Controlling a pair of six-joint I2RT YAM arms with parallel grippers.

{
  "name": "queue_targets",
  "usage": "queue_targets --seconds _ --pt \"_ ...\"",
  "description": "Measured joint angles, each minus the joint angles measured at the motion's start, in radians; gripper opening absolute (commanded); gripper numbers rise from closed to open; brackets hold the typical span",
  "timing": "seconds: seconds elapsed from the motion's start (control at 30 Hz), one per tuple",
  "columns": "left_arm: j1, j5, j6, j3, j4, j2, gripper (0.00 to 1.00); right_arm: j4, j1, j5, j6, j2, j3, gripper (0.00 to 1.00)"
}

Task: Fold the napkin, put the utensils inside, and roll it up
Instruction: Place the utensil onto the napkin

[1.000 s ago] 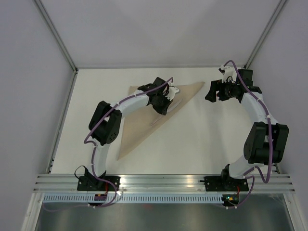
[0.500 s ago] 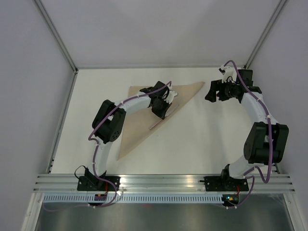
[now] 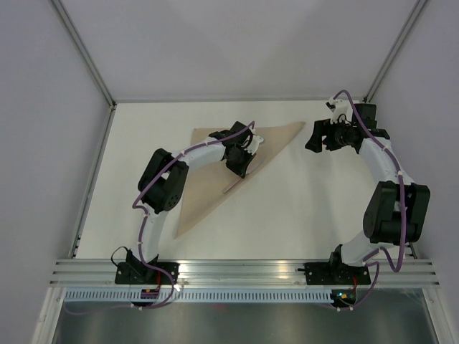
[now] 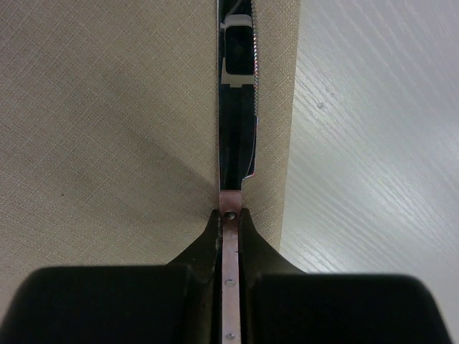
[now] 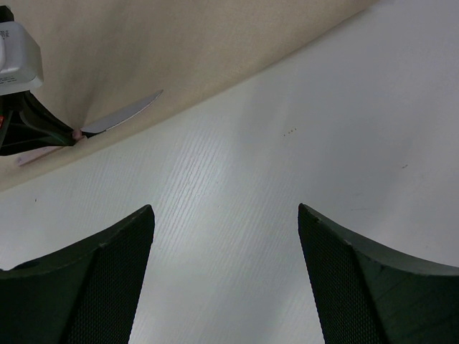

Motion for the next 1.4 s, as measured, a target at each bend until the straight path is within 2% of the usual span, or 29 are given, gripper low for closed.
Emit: queue_targets --seconds 0.4,1.03,1.4 --pt "-0.002 -0.016 -0.056 -0.002 0.003 0.000 0.02 0.000 0.000 -0.002 0.002 0.003 -0.001 0.86" --pt "-0.011 -0.025 -0.058 -0.005 0.009 0.000 0.02 0.009 0.000 -0.005 0.017 0.024 -0.004 0.86" --pt "-0.014 -0.030 -0.058 -0.014 0.019 -0.003 0.02 0.128 0.000 0.016 0.145 0.086 -0.032 0.86"
